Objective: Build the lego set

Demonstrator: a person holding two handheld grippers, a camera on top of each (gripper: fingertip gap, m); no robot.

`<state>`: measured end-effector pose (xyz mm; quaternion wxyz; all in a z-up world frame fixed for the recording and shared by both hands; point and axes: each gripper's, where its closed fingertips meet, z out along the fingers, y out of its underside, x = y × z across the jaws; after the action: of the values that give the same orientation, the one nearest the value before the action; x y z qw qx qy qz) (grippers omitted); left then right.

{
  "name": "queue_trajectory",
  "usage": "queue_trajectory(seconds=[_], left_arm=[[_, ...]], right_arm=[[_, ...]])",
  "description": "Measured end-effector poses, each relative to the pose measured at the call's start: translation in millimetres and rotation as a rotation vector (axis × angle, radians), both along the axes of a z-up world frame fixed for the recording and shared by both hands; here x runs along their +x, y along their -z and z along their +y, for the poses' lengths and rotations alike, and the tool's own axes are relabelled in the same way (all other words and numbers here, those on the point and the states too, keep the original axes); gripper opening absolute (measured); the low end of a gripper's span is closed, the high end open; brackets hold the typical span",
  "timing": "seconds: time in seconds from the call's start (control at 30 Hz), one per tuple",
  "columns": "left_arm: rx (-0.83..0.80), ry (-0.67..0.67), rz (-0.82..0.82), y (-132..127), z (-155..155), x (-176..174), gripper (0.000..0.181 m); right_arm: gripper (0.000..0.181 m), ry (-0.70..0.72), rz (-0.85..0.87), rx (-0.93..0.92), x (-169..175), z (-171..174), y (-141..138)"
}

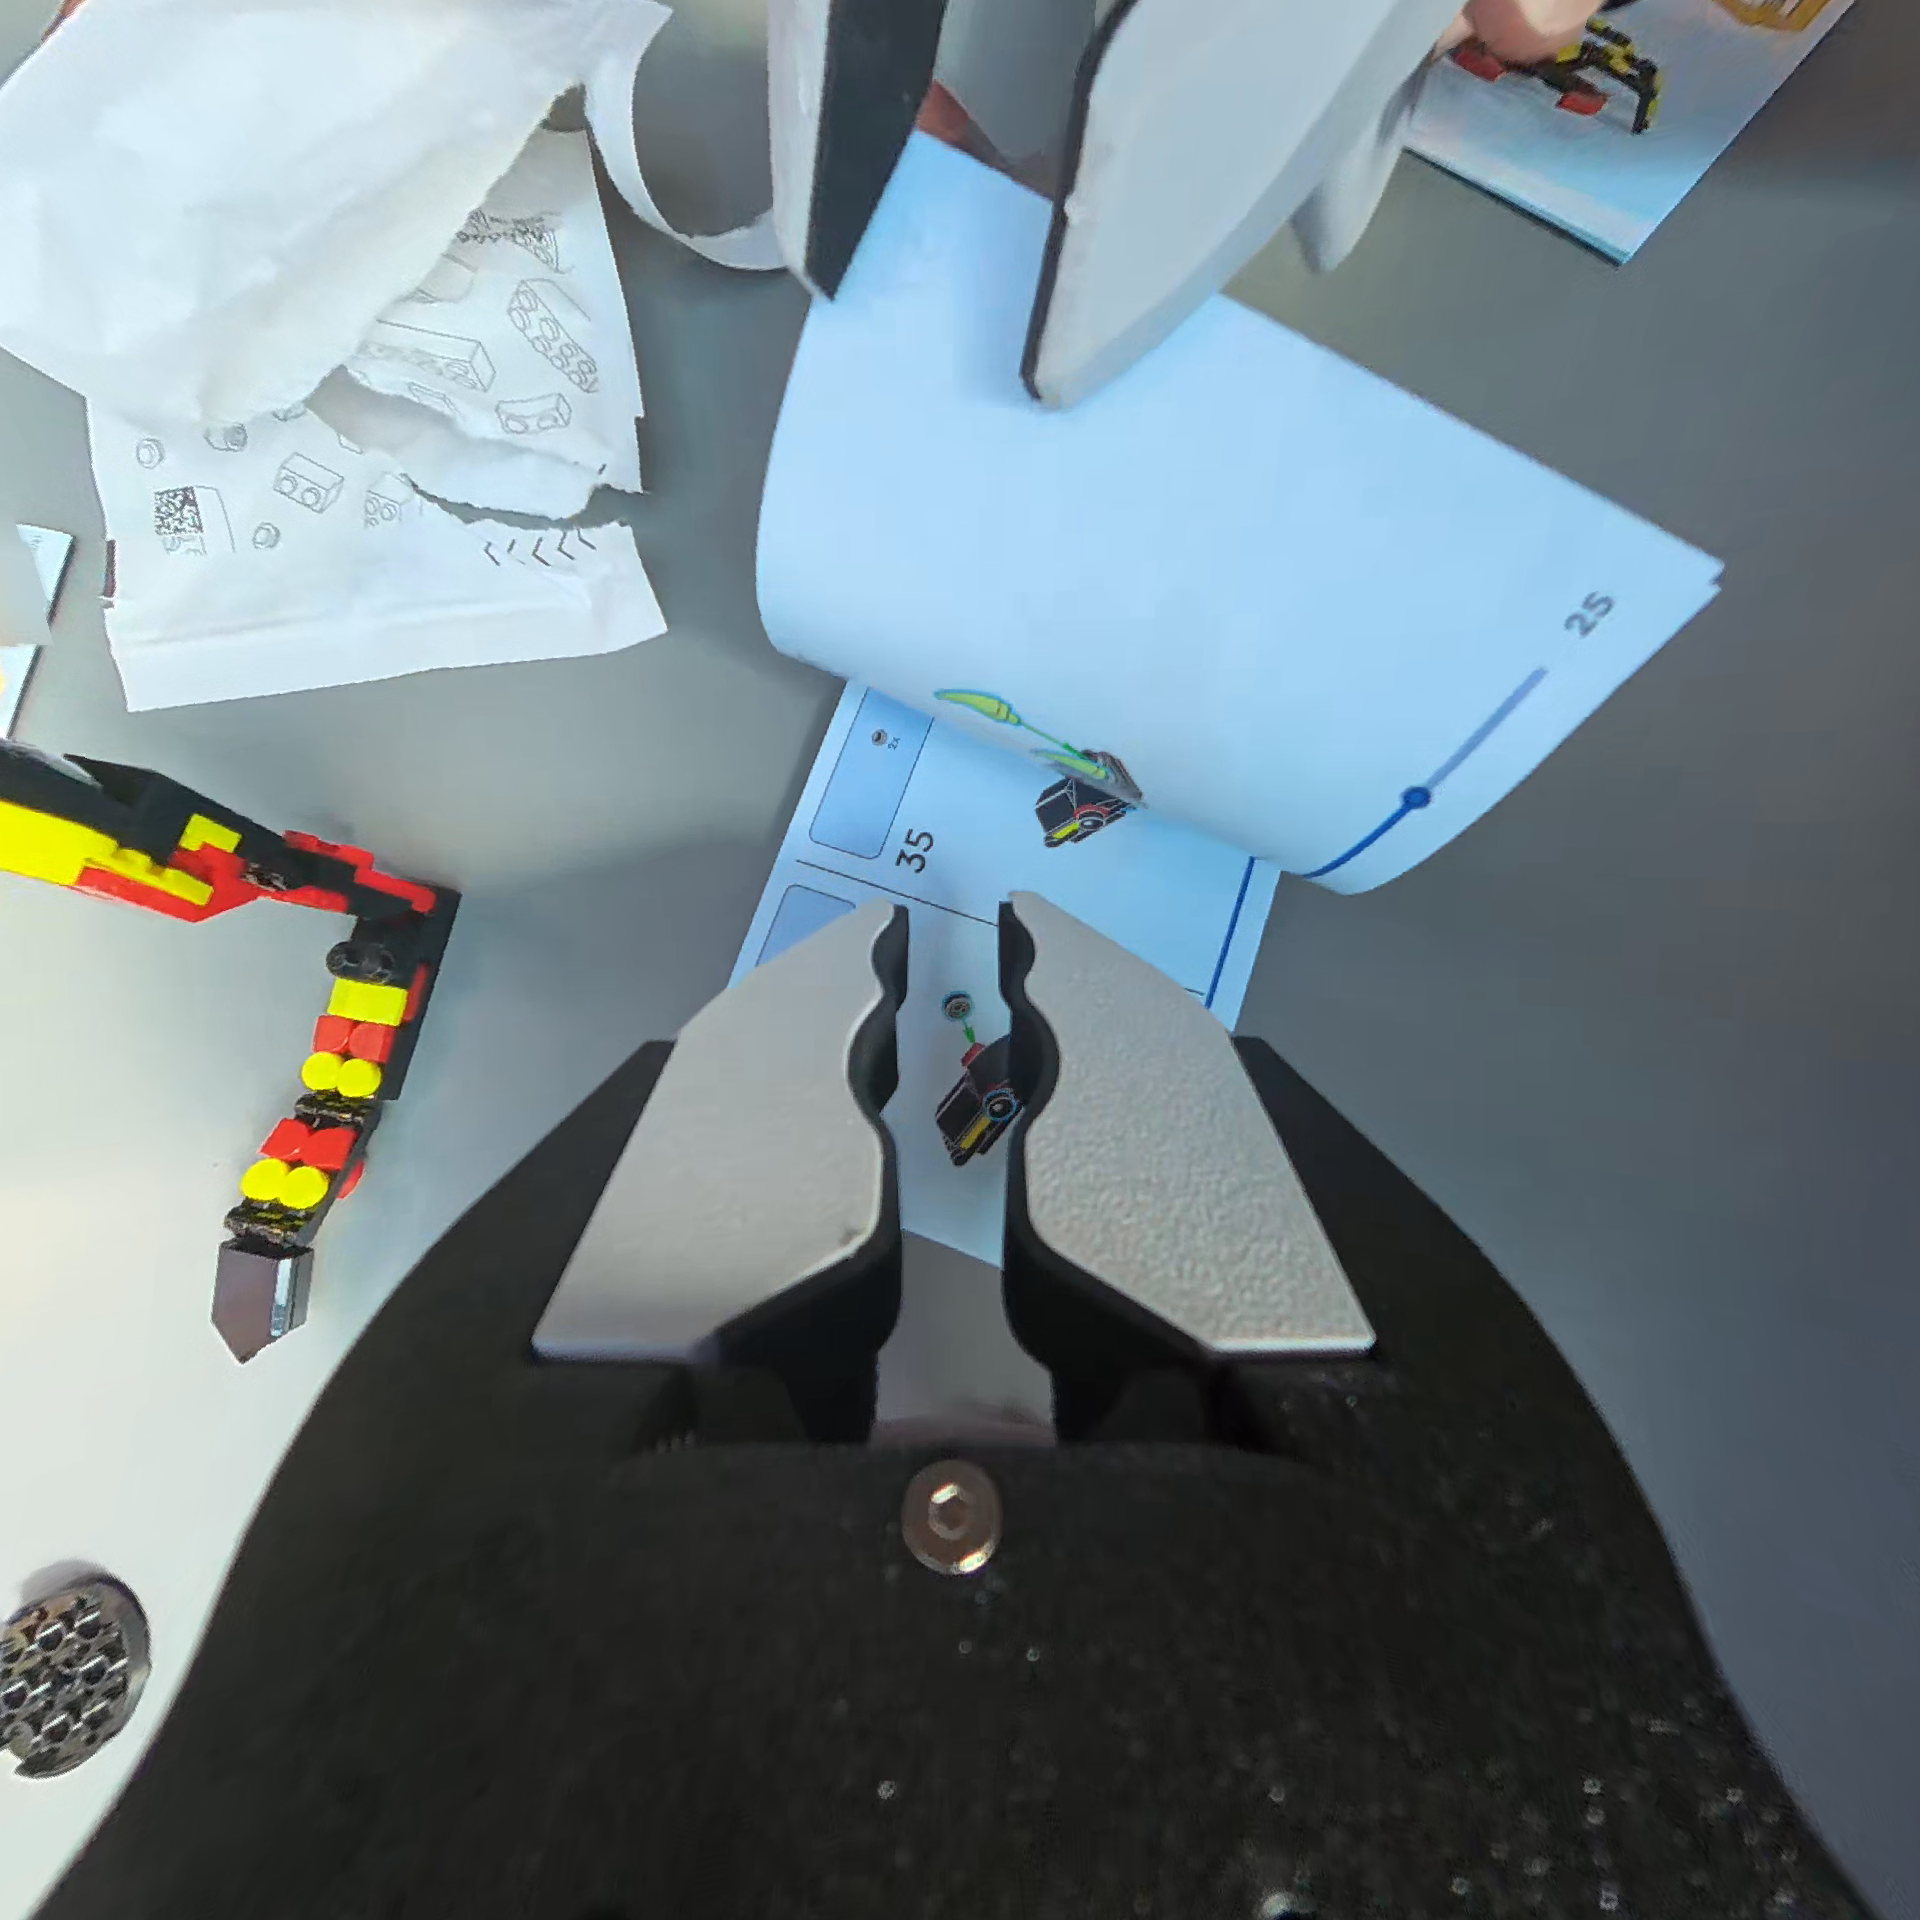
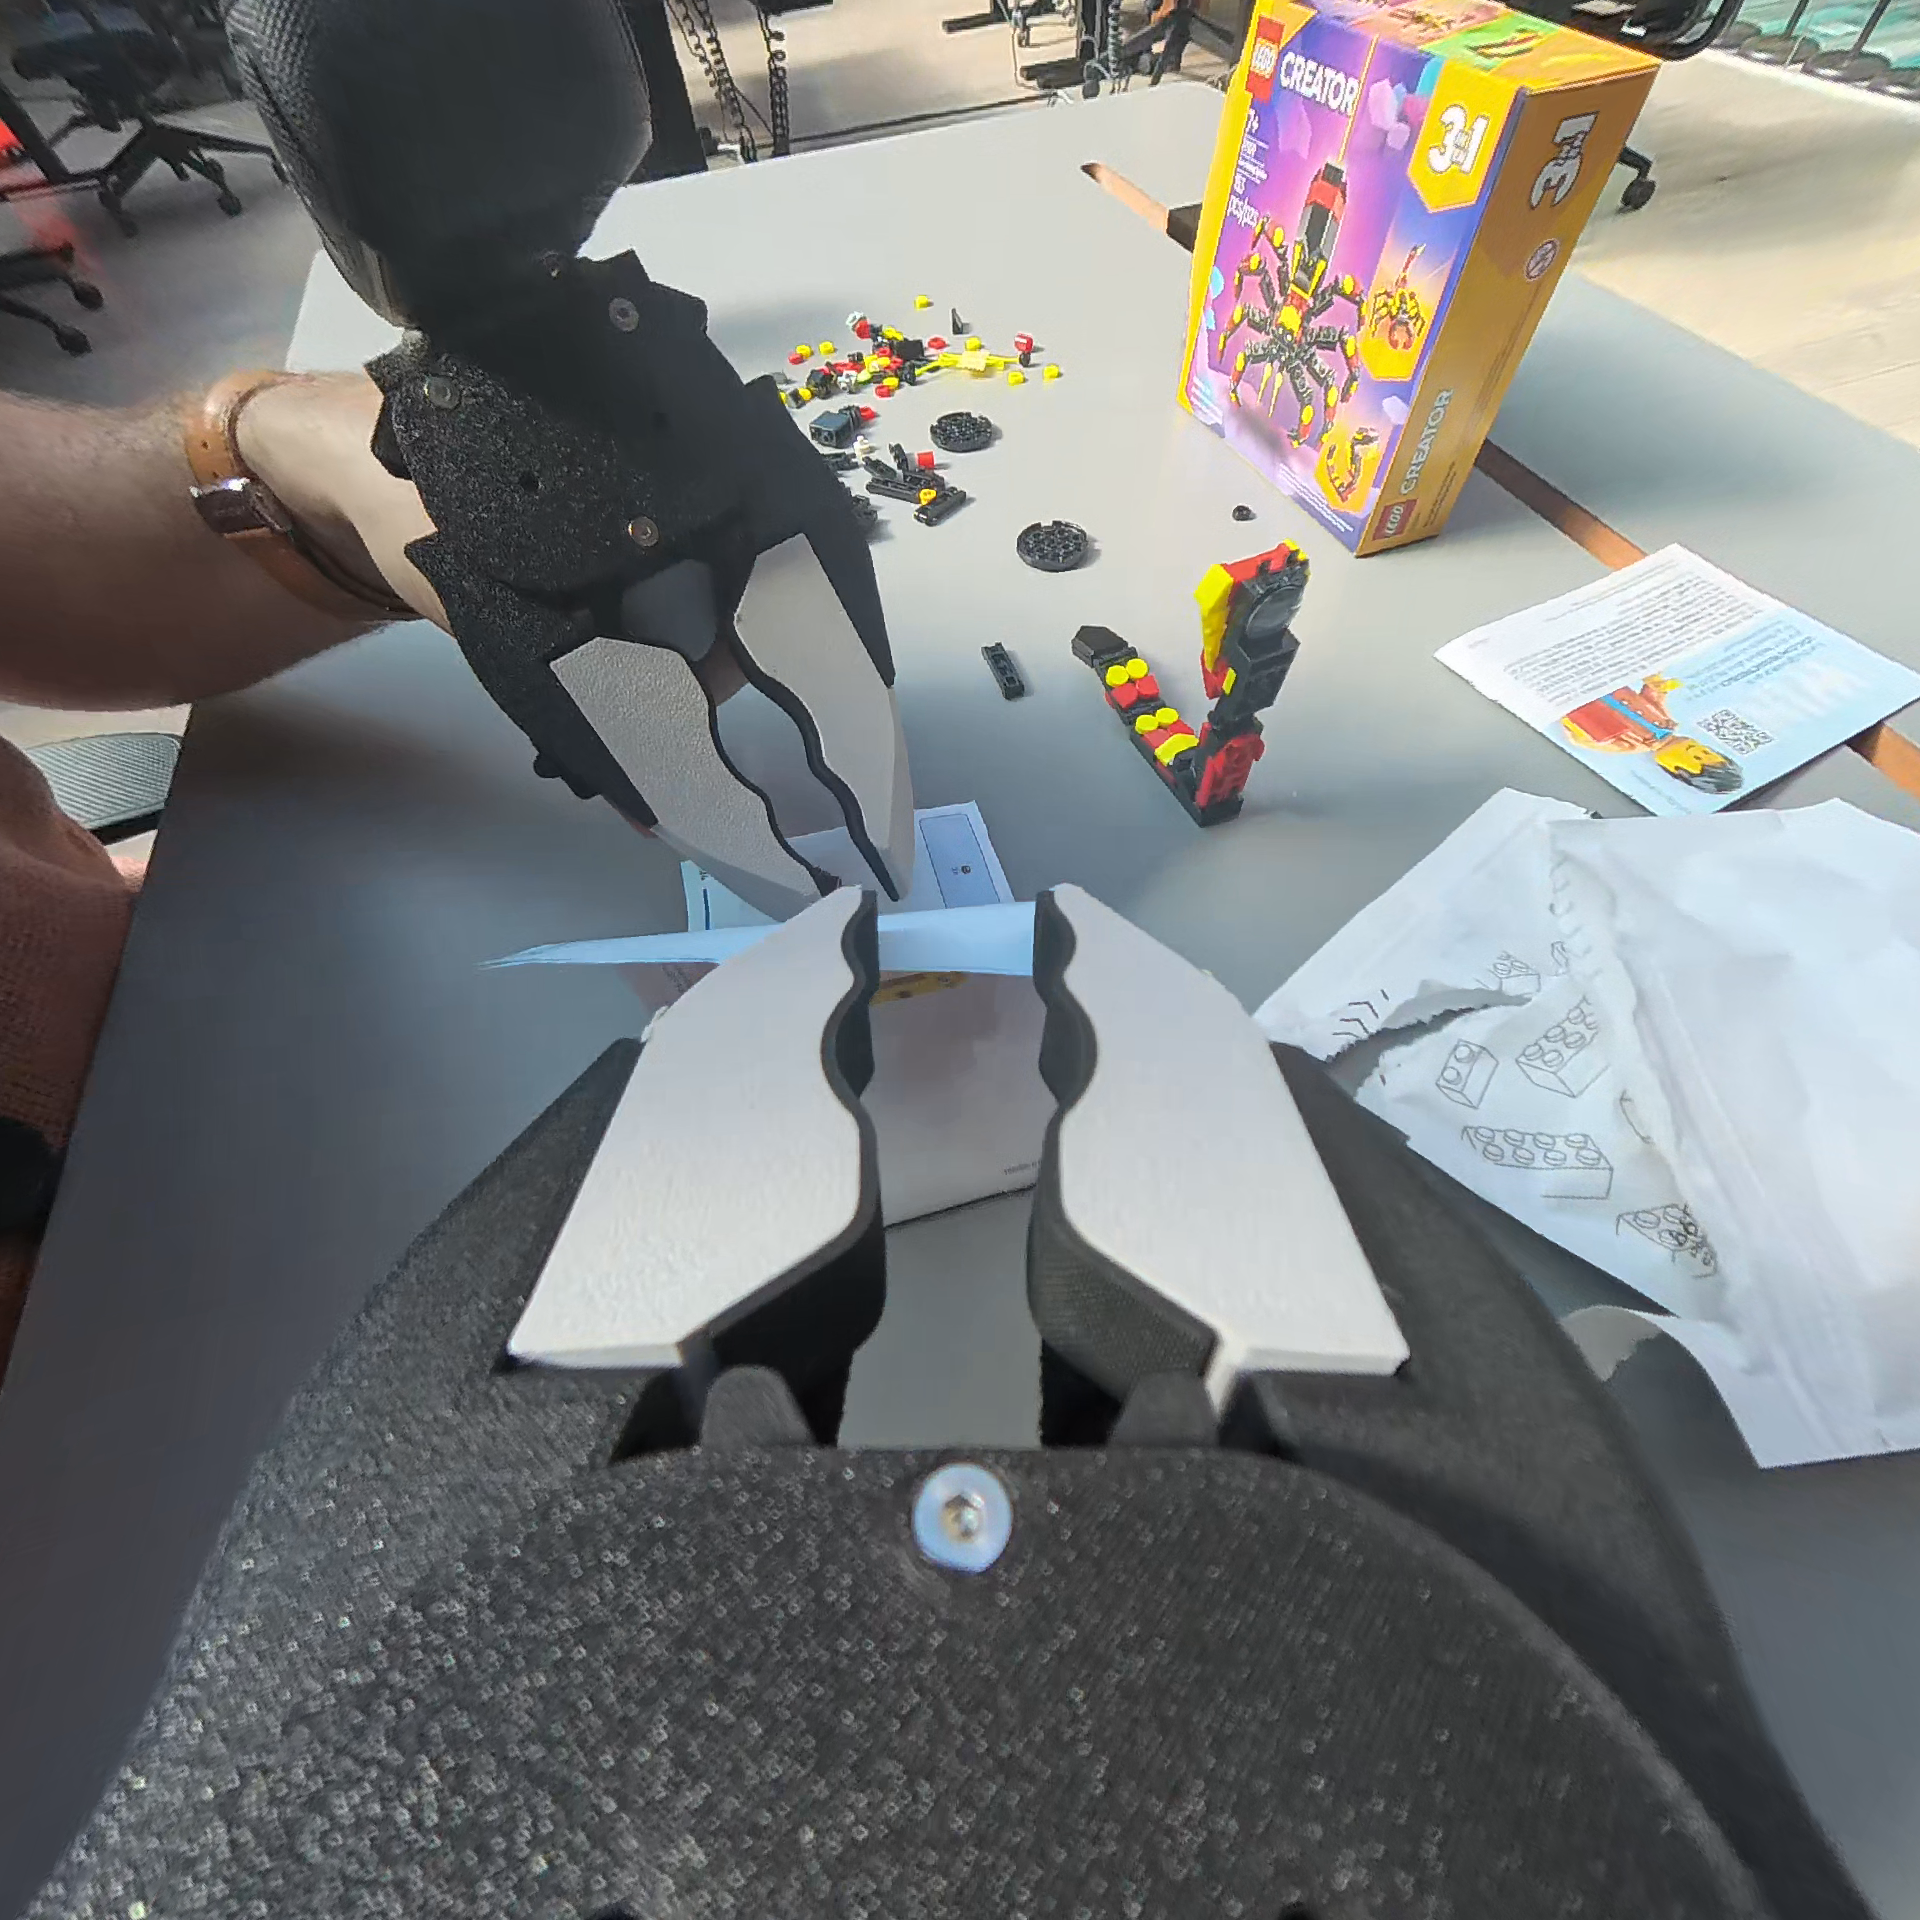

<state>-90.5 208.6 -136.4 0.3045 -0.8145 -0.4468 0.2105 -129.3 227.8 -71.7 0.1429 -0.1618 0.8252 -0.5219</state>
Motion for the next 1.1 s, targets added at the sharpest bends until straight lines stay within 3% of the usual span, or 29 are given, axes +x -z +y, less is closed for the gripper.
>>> queue_trajectory(seconds=[0.53,1.1], left_arm=[[0.043,0.01,0.032,-7.9,-3.2,-6.7,0.016],[0.045,0.034,0.059,-15.9,5.2,-15.2,0.016]], right_arm=[[0.033,0.045,-0.047,-0.175,1.1,-12.2,-27.3],[0.036,0.041,-0.085,-0.209,1.0,-10.1,-33.4]])
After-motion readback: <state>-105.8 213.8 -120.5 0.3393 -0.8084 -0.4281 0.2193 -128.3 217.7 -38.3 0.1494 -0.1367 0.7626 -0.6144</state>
